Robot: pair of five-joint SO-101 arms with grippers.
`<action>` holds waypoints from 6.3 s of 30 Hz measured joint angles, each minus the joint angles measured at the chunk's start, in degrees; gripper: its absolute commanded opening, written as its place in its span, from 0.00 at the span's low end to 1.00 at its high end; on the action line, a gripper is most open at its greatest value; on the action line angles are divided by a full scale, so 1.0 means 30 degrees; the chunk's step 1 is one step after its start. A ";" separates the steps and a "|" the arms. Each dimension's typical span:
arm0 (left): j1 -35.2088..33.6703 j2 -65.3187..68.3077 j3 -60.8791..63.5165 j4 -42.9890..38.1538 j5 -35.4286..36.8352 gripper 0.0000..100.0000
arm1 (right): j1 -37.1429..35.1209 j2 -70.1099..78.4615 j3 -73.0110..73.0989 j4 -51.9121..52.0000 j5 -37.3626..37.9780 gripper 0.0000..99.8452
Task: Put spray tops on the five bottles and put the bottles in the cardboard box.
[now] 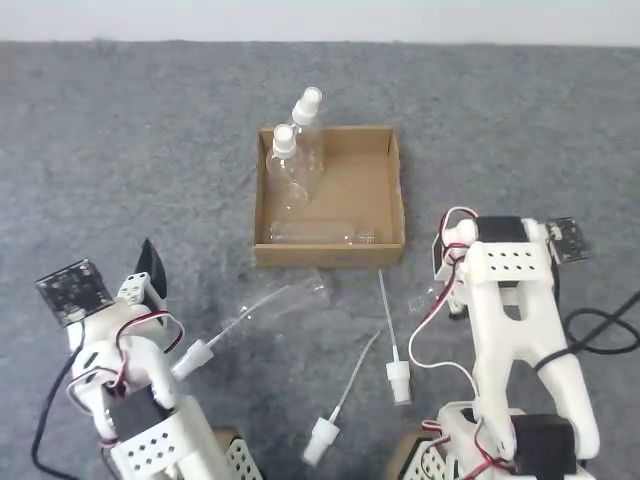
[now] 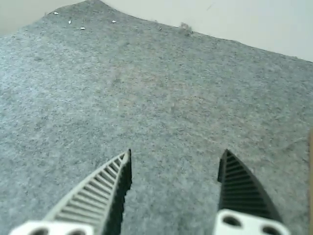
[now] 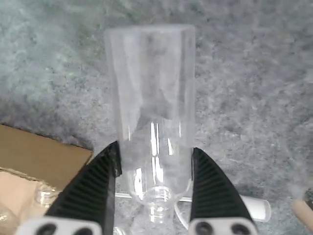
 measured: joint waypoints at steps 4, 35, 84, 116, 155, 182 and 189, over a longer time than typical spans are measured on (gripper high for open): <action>0.0000 0.0000 0.0000 0.0000 0.0000 0.27 | -0.0029 0.0000 0.0264 0.0000 0.0000 0.25; 0.0000 0.0000 0.0000 0.0000 -0.0117 0.27 | -0.0029 0.0000 -0.4454 0.3956 0.0176 0.26; 0.0029 0.0000 0.0000 0.0000 -0.0147 0.27 | 0.1143 -0.2667 -0.6300 0.8322 1.7289 0.26; 0.0000 0.0000 0.0000 0.0000 -0.0147 0.27 | 0.1143 -0.2667 -0.6300 0.8322 3.7099 0.26; 0.0029 0.0000 0.0000 0.0000 -0.0147 0.27 | -0.2403 -0.2667 0.5656 -0.0791 5.1282 0.26; 0.0029 0.0000 0.0000 0.0000 -0.0147 0.27 | -0.1407 -0.2667 0.7443 -0.3985 4.3722 0.12; 0.0000 0.0000 0.0000 0.0000 -0.0147 0.27 | -0.1407 -0.2667 0.7414 -0.3985 4.2696 0.26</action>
